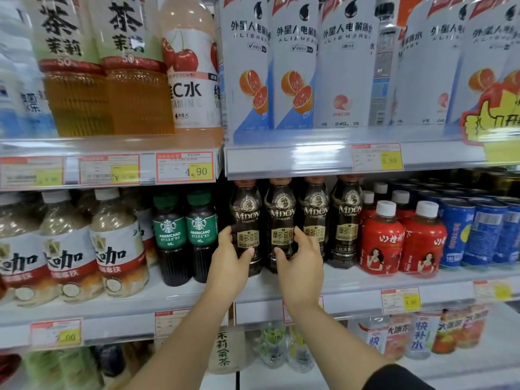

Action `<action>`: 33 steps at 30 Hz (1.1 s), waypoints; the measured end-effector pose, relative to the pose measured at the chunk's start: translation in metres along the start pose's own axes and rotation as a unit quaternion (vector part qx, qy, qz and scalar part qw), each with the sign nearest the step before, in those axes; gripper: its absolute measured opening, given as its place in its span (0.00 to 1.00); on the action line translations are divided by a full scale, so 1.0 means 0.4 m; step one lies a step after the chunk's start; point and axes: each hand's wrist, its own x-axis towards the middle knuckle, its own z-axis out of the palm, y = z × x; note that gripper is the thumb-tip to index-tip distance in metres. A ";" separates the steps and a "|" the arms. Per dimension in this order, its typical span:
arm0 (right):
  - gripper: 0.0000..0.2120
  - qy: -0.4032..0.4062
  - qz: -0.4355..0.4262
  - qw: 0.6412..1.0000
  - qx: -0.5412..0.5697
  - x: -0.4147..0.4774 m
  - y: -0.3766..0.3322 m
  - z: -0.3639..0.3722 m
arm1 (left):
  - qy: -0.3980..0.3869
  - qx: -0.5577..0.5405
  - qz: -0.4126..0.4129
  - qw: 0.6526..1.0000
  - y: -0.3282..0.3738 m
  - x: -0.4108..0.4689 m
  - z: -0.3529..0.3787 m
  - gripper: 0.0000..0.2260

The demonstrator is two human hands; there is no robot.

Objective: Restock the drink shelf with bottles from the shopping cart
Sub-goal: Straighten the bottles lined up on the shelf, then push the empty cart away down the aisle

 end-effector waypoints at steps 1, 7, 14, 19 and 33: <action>0.25 0.007 0.004 1.000 -0.005 -0.002 -0.002 0.002 | -0.003 -0.002 -0.003 1.000 0.001 0.001 -0.001 0.28; 0.24 0.045 0.014 0.999 -0.020 -0.013 -0.011 0.016 | -0.010 -0.010 -0.001 1.000 0.007 0.002 -0.004 0.27; 0.25 0.055 -0.019 0.998 -0.005 -0.009 -0.004 -0.005 | -0.026 -0.004 0.002 1.000 0.009 0.001 -0.015 0.27; 0.25 0.105 0.022 0.994 -0.015 0.043 0.056 -0.094 | -0.013 0.009 -0.007 1.000 0.018 -0.005 -0.005 0.29; 0.13 0.086 -0.126 0.988 0.005 0.009 0.096 -0.150 | 0.040 0.062 0.057 0.996 0.058 -0.109 0.002 0.32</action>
